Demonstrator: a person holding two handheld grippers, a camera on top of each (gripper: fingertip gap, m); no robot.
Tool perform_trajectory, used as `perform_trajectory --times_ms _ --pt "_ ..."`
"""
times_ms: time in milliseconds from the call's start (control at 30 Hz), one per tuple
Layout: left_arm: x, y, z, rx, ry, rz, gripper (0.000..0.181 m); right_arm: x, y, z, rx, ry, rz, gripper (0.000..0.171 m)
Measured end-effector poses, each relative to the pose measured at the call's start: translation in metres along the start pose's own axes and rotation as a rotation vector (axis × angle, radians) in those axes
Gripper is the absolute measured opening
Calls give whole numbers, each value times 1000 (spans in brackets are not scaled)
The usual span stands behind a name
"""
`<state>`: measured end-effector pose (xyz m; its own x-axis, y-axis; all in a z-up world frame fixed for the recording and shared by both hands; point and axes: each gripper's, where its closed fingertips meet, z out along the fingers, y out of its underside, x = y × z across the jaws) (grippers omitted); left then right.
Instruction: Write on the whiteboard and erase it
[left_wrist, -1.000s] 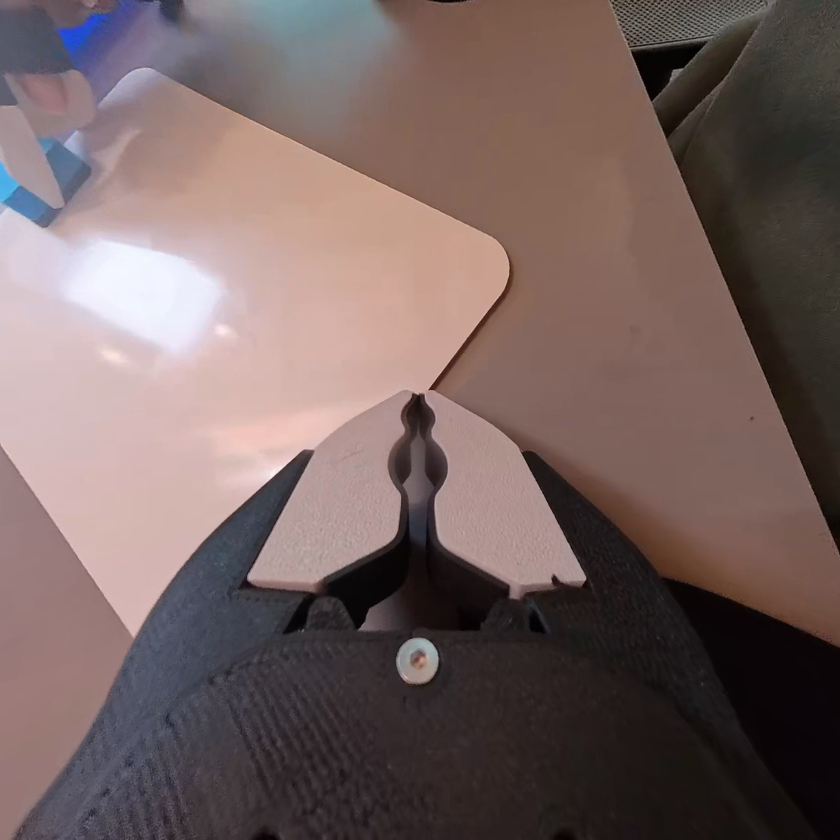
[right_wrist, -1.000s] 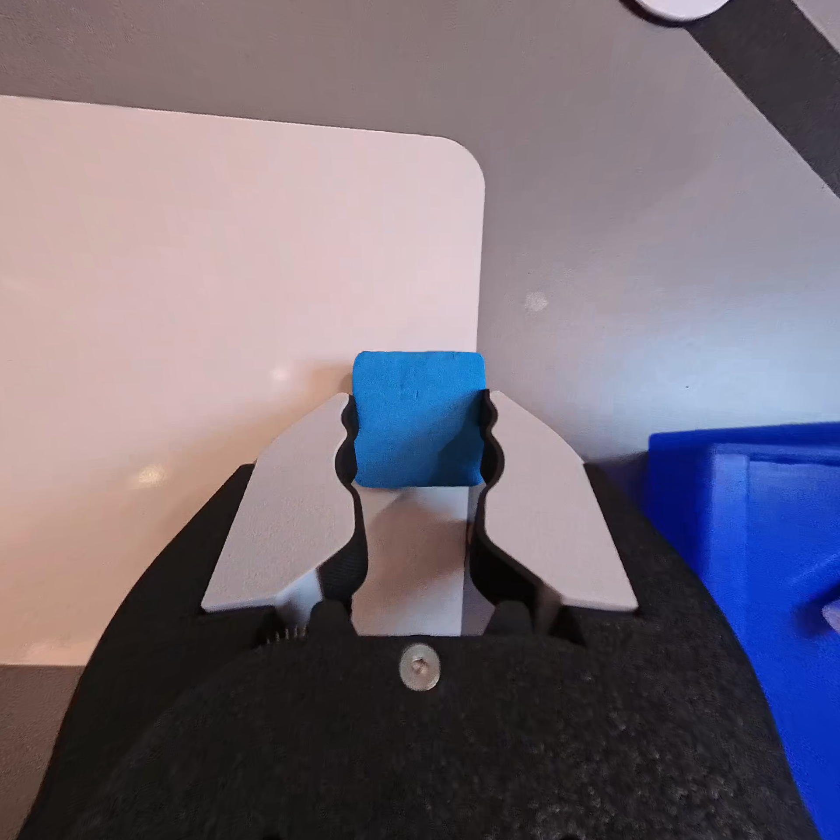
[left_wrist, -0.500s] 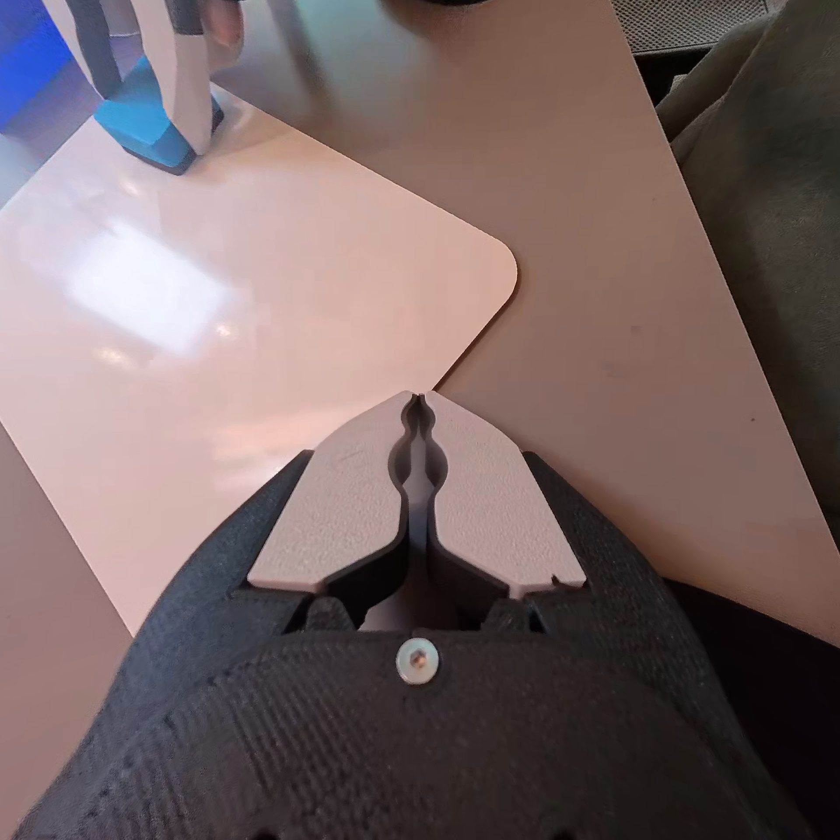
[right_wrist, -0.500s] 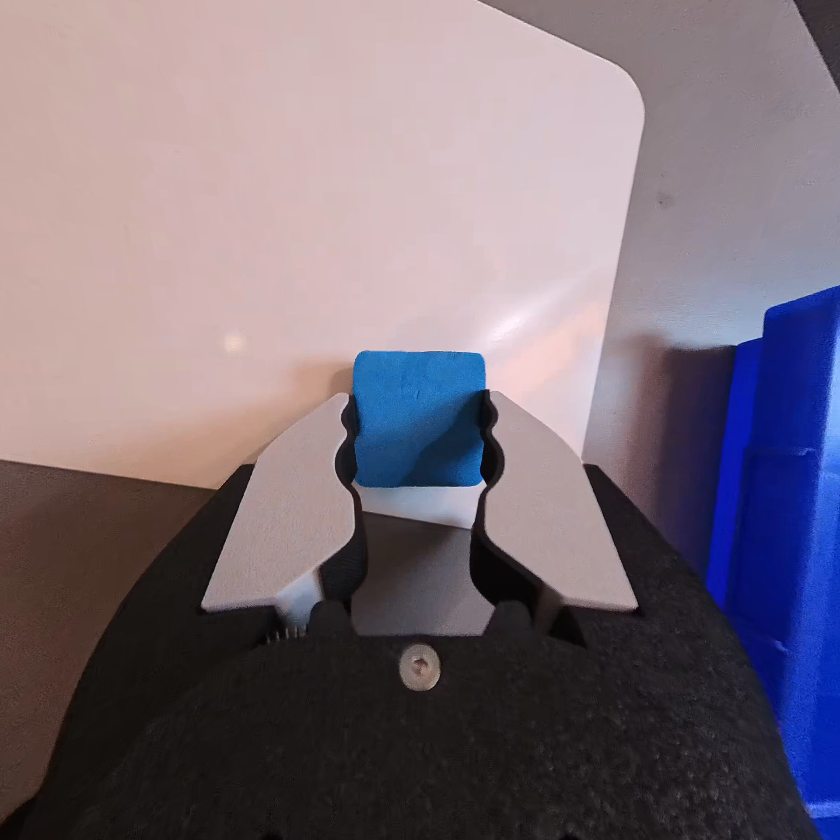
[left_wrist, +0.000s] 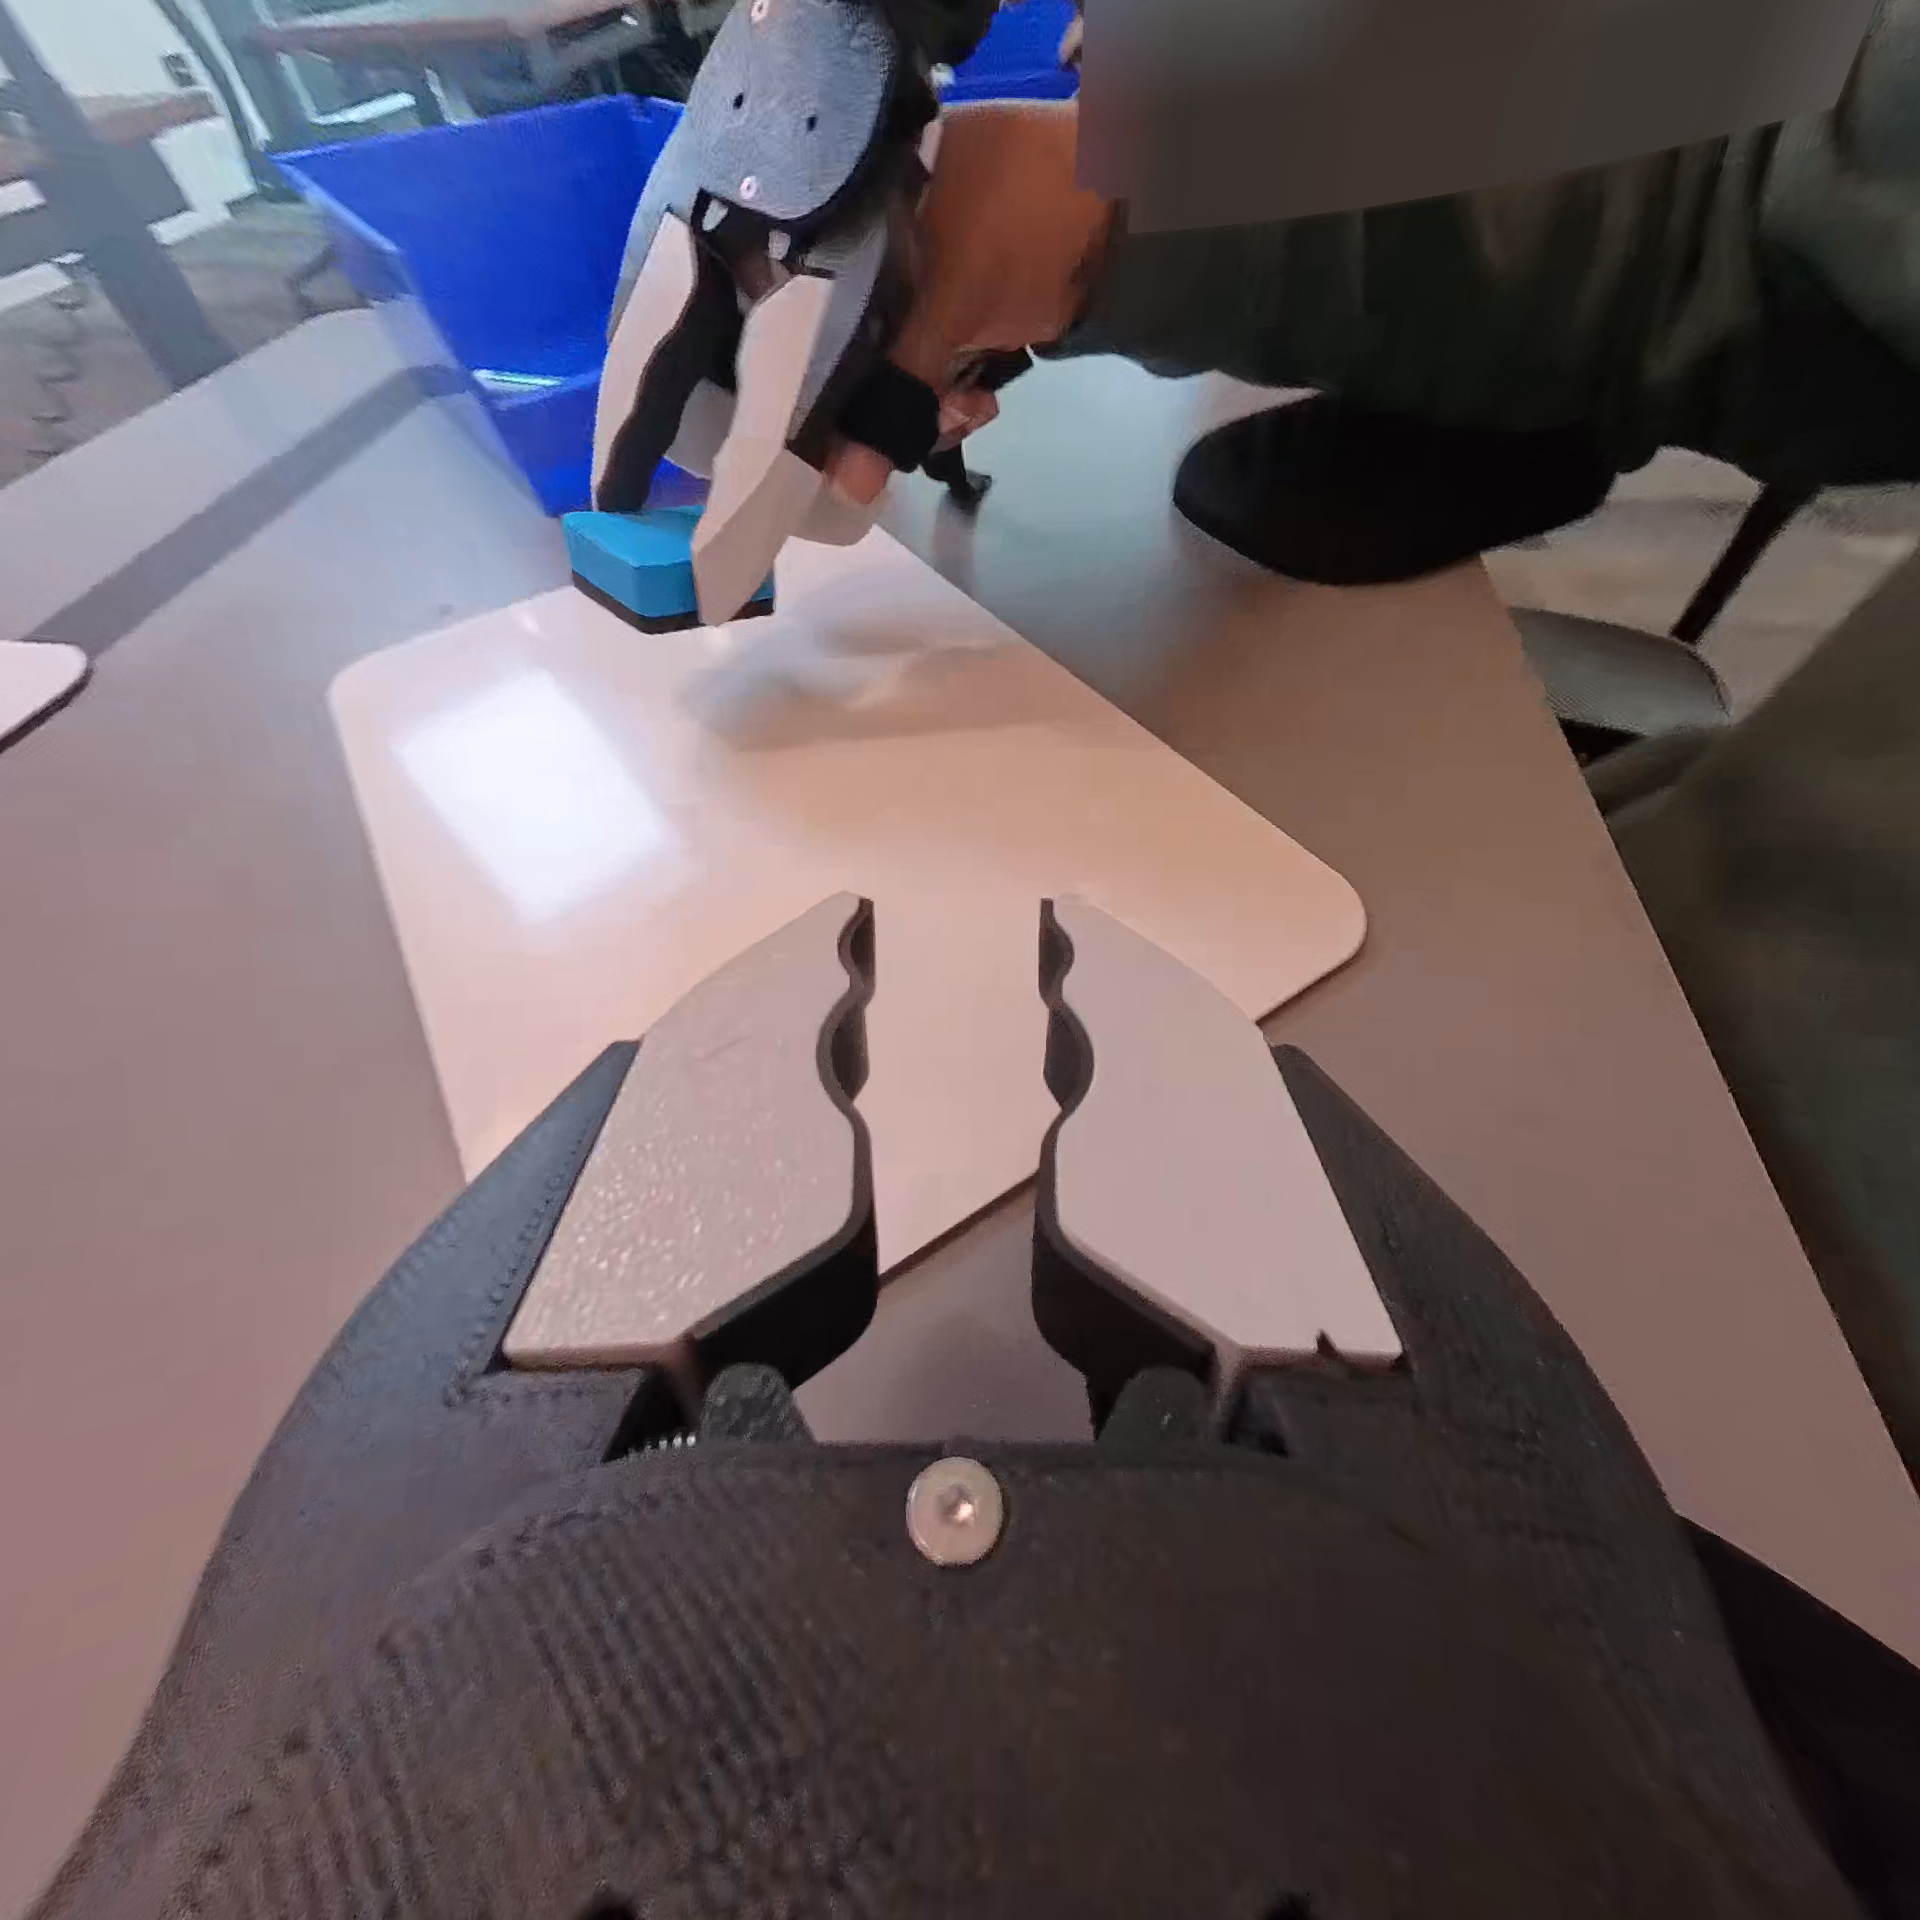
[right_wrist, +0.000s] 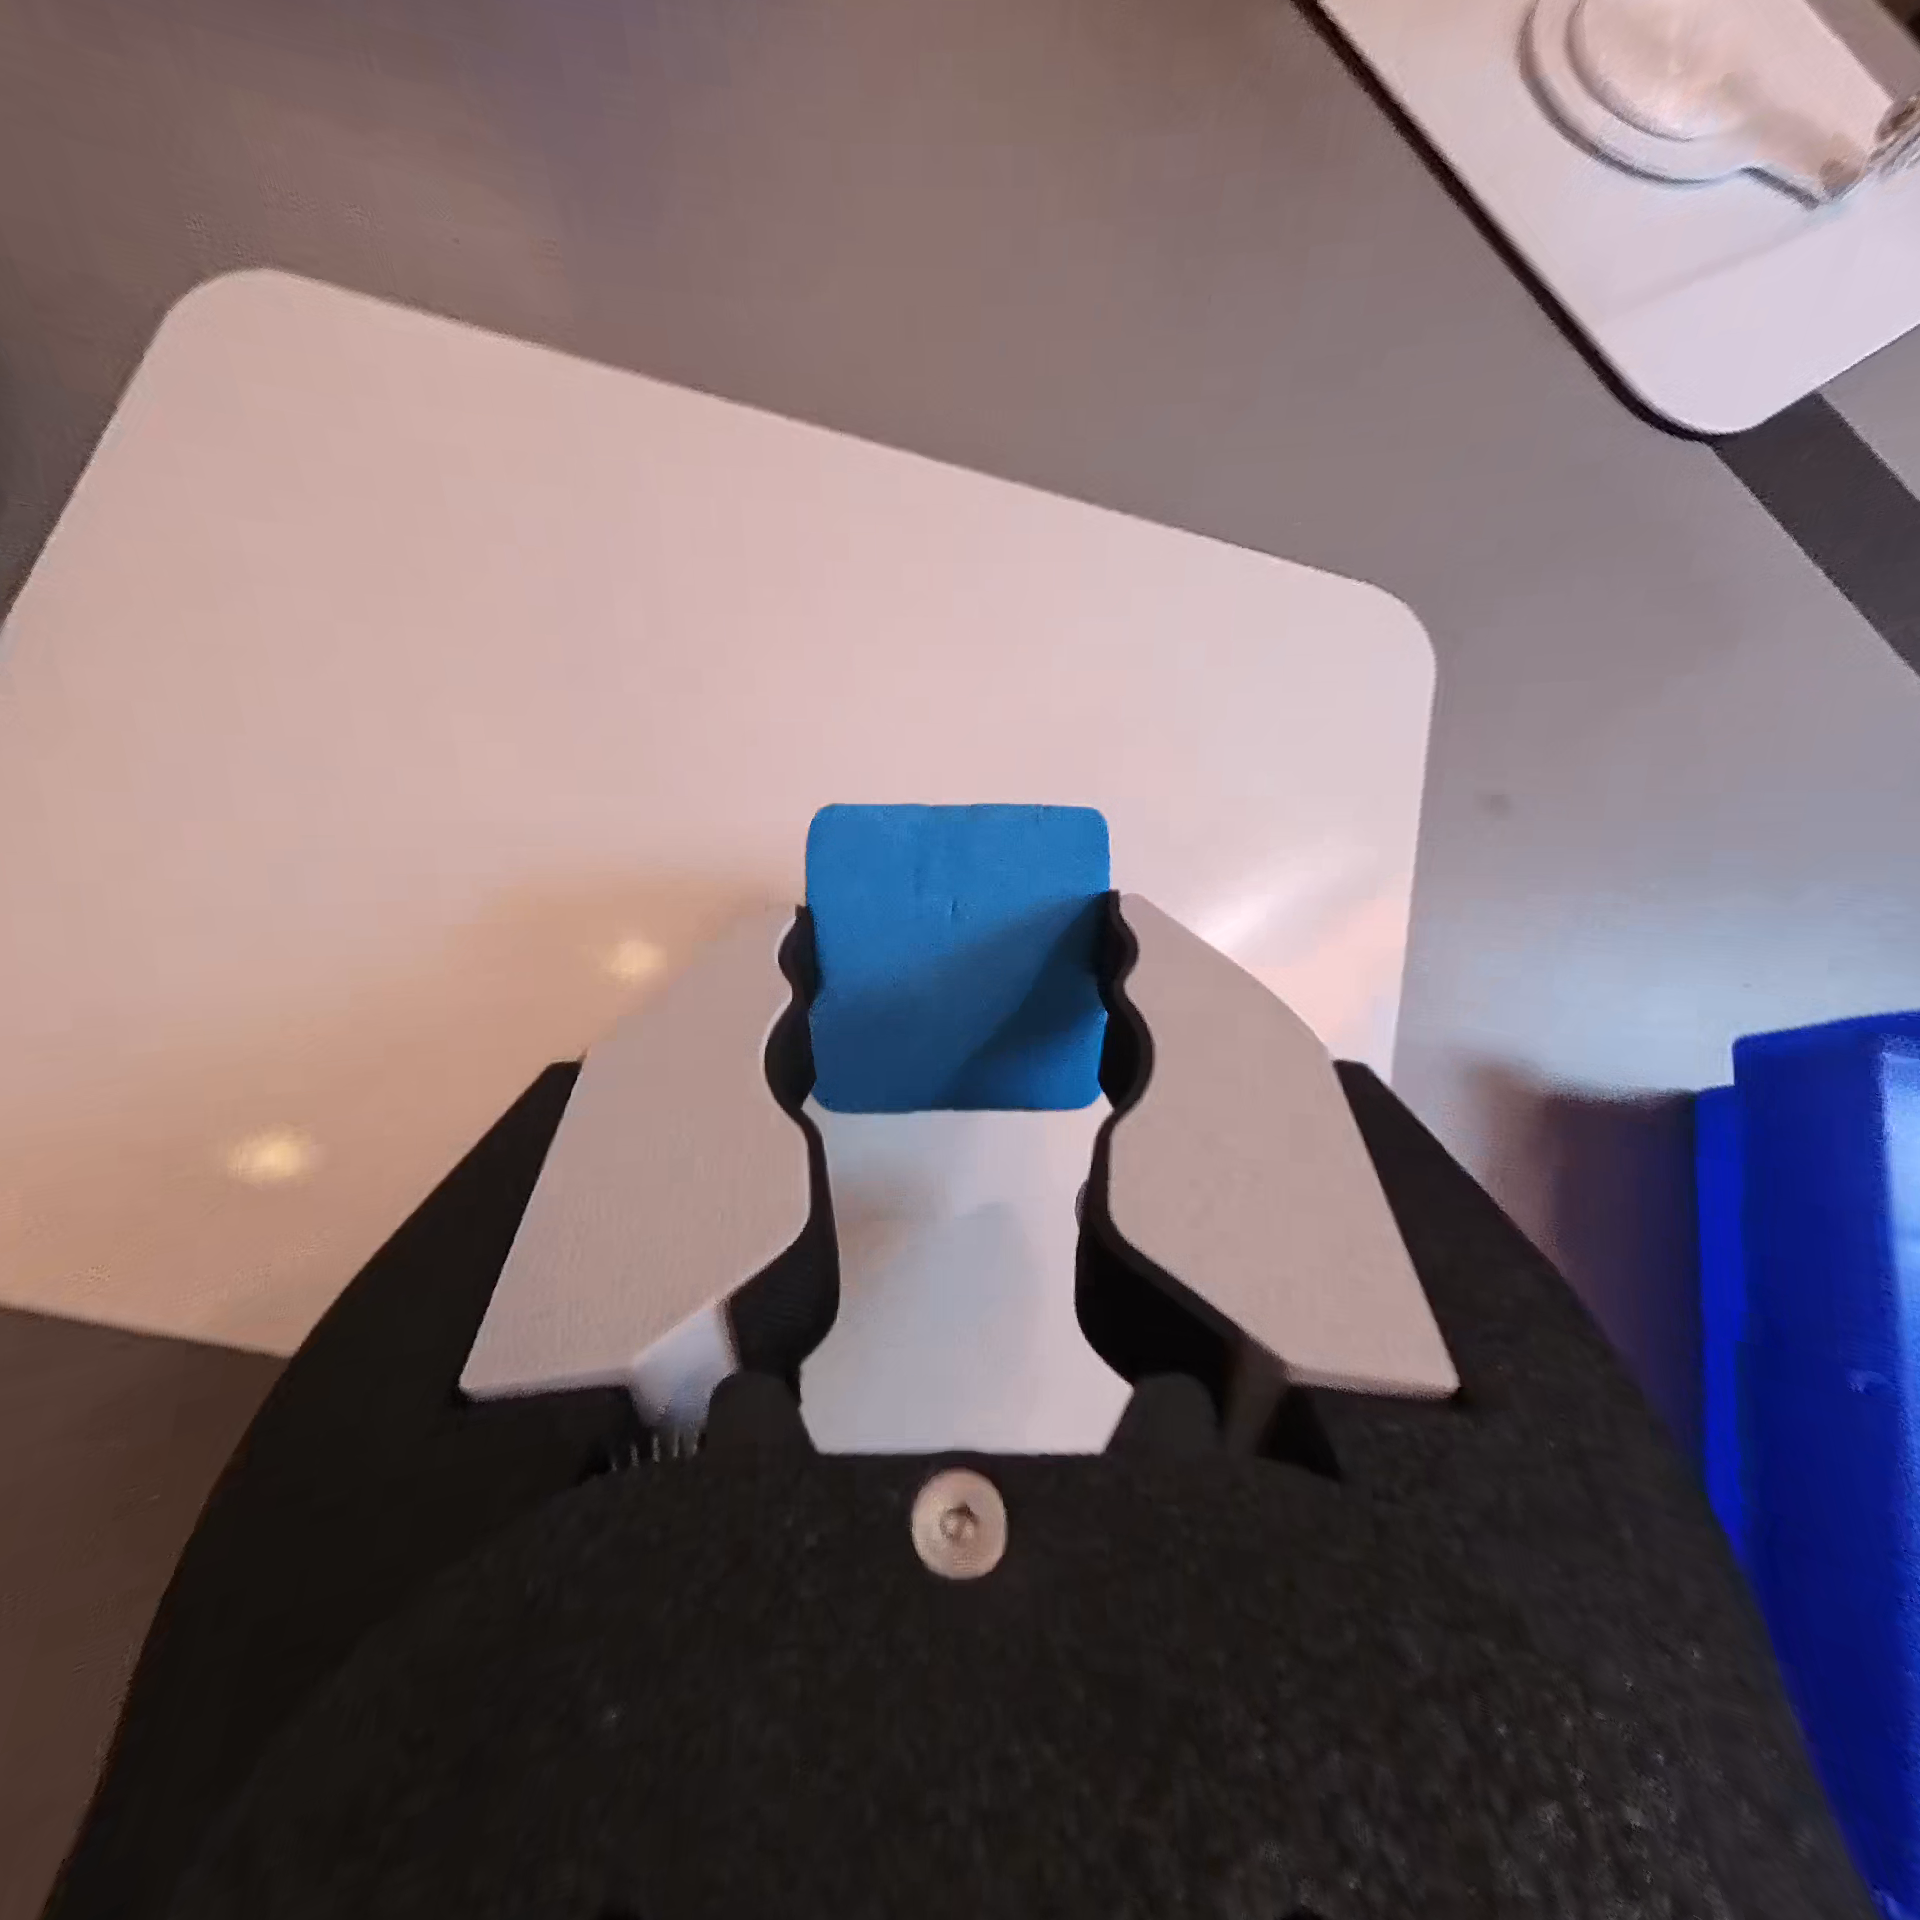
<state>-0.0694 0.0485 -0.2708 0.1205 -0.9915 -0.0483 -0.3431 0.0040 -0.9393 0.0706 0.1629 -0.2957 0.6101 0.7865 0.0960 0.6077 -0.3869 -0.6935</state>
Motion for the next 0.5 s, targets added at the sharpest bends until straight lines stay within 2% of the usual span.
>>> perform_trajectory --times_ms 233,367,500 --pt "-11 6 -4 23 -57 -22 34 85 -55 73 -17 81 200 53" --pt "-8 10 -1 7 -49 -1 34 123 -75 108 -17 126 274 53" --pt "-10 10 -1 14 -54 -6 34 149 -81 127 -21 212 272 56"
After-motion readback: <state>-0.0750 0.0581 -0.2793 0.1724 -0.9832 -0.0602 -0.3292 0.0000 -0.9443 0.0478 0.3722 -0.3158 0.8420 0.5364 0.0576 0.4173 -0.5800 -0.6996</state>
